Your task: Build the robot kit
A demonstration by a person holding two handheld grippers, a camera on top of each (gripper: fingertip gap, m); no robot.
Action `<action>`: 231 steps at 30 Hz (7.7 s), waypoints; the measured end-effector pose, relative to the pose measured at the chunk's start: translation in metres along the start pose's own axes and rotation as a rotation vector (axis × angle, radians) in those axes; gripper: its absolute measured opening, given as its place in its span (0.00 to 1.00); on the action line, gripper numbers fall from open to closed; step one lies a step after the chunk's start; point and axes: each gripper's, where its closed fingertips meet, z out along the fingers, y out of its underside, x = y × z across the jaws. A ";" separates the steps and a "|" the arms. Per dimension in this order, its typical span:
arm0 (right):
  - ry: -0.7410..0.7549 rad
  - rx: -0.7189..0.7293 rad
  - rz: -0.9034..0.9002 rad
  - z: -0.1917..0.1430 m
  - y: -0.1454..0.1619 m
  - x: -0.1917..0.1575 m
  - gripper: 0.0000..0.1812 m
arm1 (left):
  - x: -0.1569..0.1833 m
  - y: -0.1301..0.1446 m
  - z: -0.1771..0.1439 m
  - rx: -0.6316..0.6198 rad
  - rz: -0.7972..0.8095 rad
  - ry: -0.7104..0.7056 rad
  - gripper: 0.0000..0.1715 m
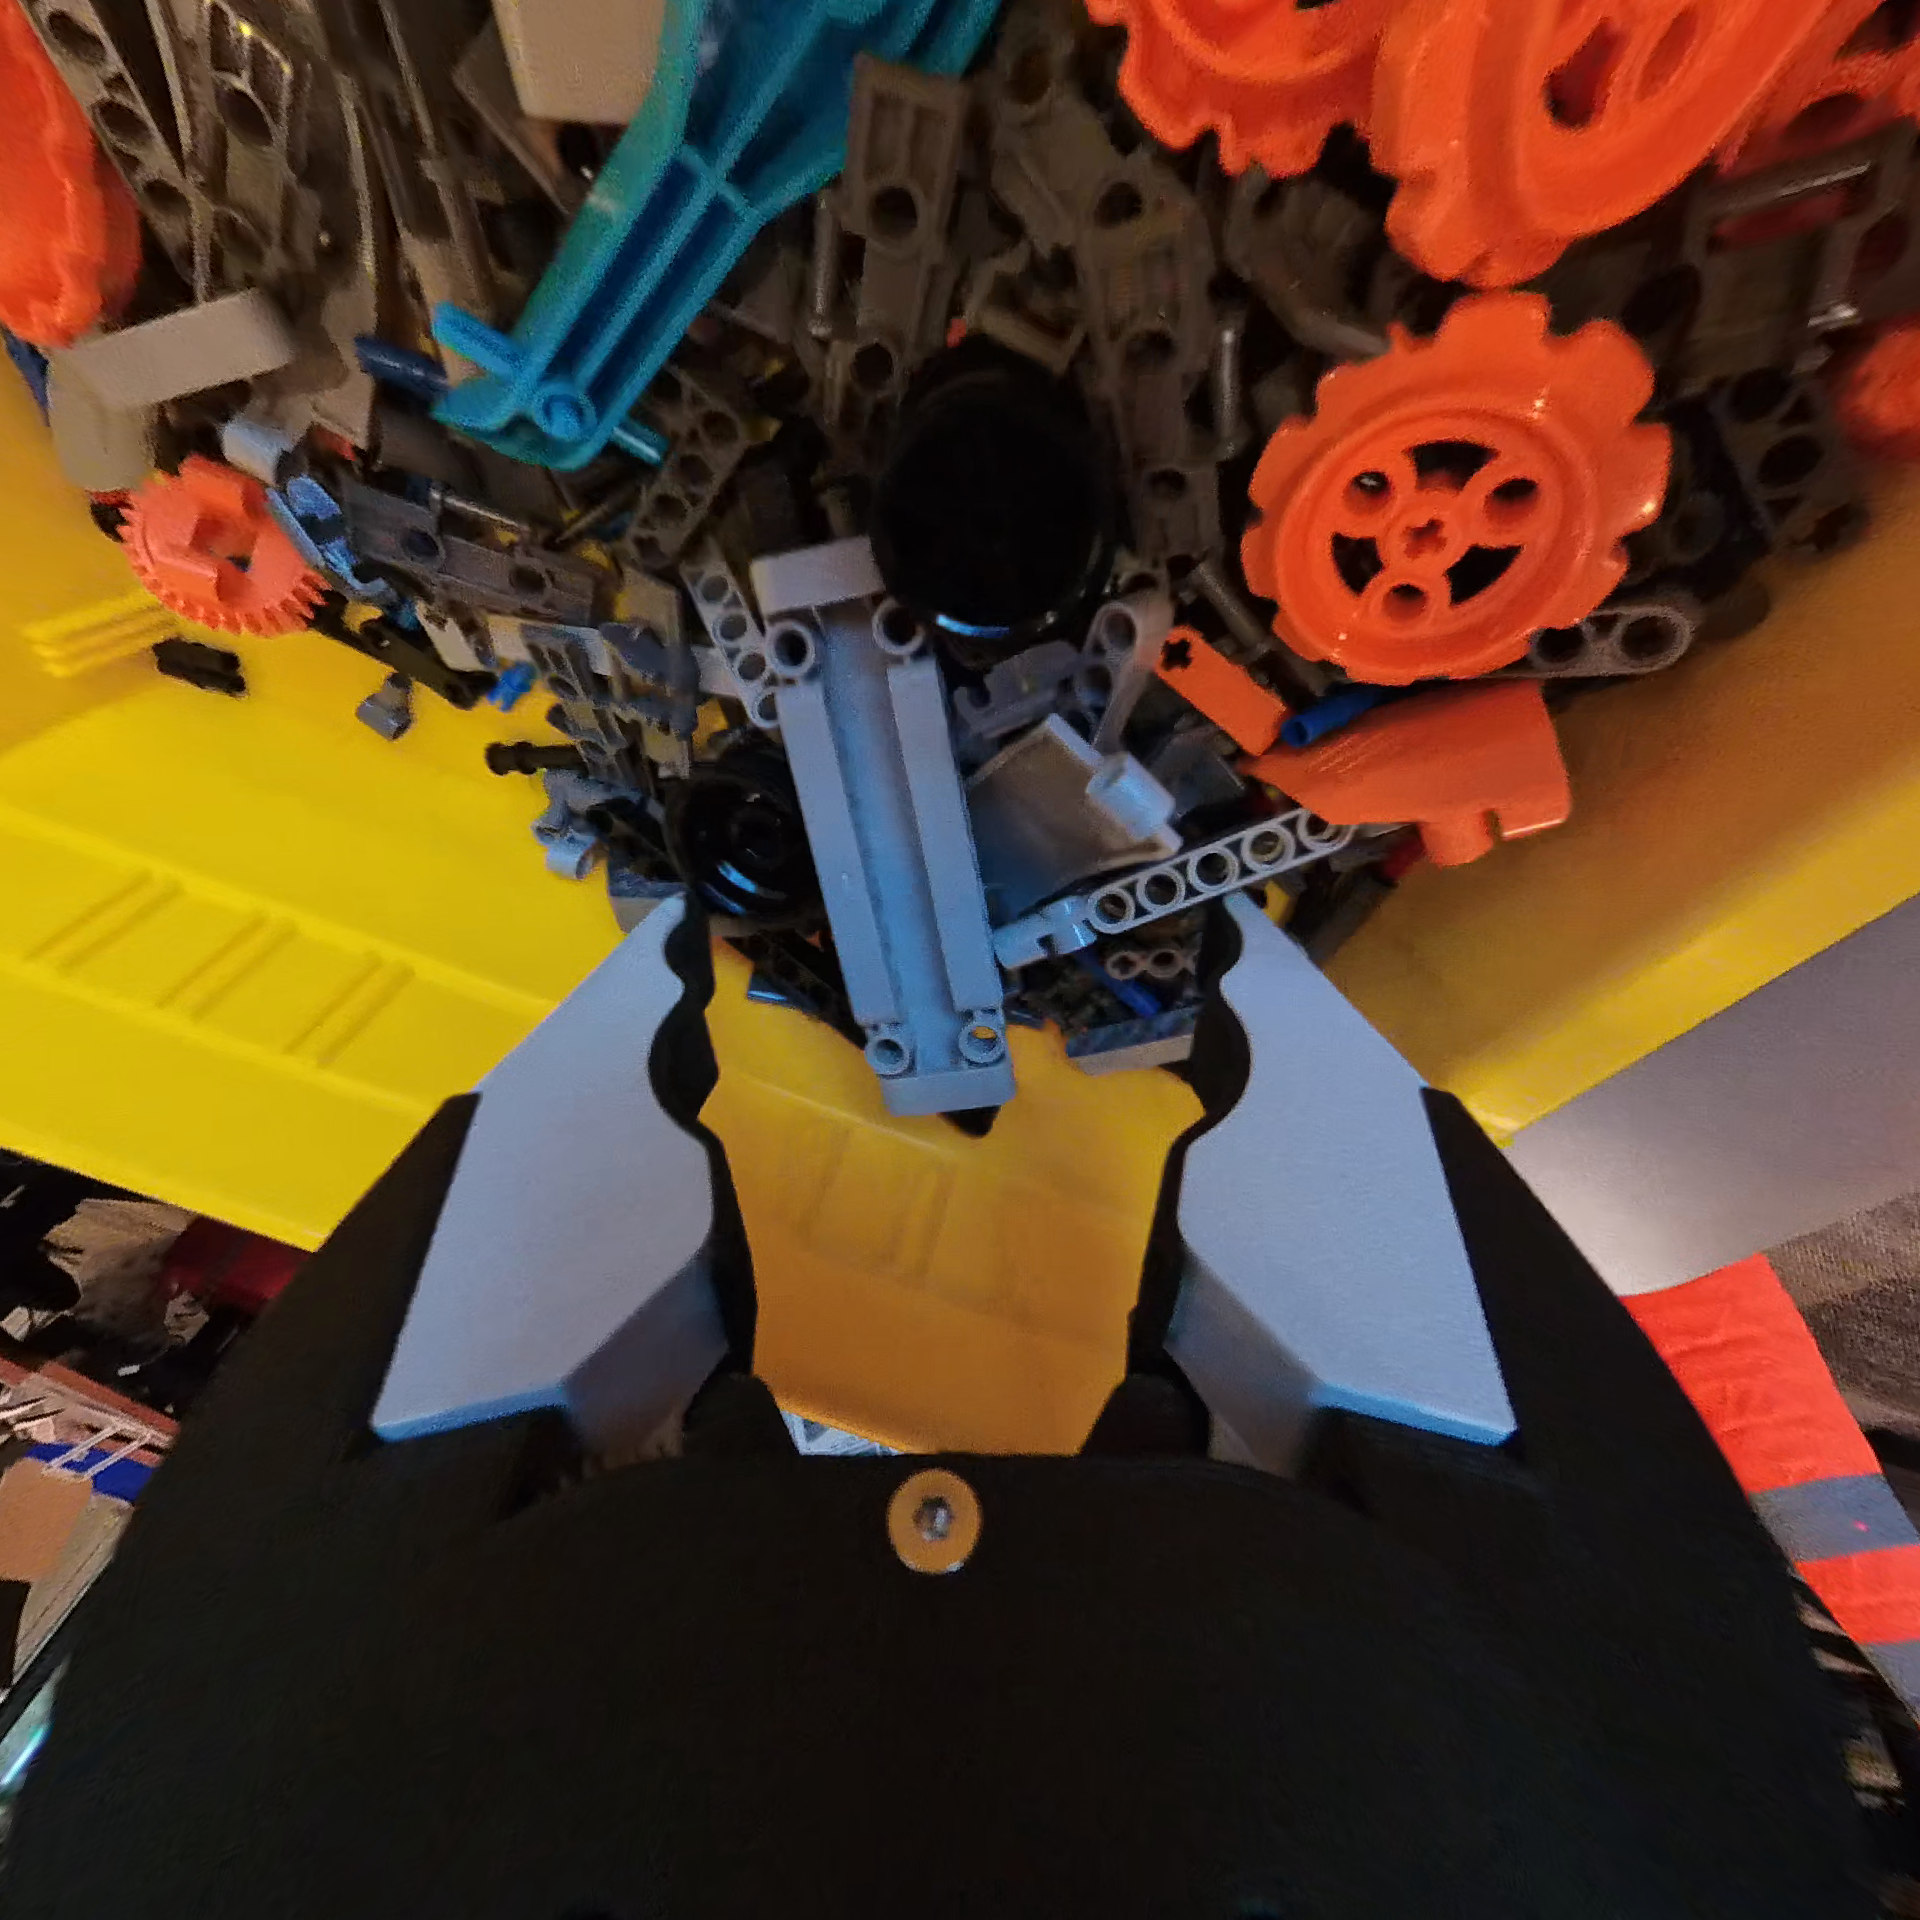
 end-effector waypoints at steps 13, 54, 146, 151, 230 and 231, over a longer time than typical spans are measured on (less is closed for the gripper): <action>-0.015 -0.032 -0.015 0.004 0.005 -0.004 0.15 | -0.079 -0.041 0.010 0.131 -0.104 -0.037 0.12; -0.052 -0.064 -0.062 0.006 0.009 -0.015 0.14 | -0.018 -0.025 0.010 0.099 -0.322 0.147 0.21; -0.119 -0.100 -0.186 0.004 0.009 -0.039 0.14 | 0.004 -0.114 -0.153 0.510 -0.637 0.428 0.02; -0.124 -0.083 -0.219 -0.001 0.002 -0.045 0.14 | 0.028 -0.194 -0.174 0.554 -0.443 0.529 0.02; -0.234 -0.065 -0.254 -0.024 -0.002 -0.069 0.14 | 0.018 -0.413 -0.074 0.327 0.248 0.374 0.00; -0.234 -0.066 -0.253 -0.024 -0.001 -0.068 0.14 | 0.018 -0.414 -0.074 0.327 0.252 0.373 0.00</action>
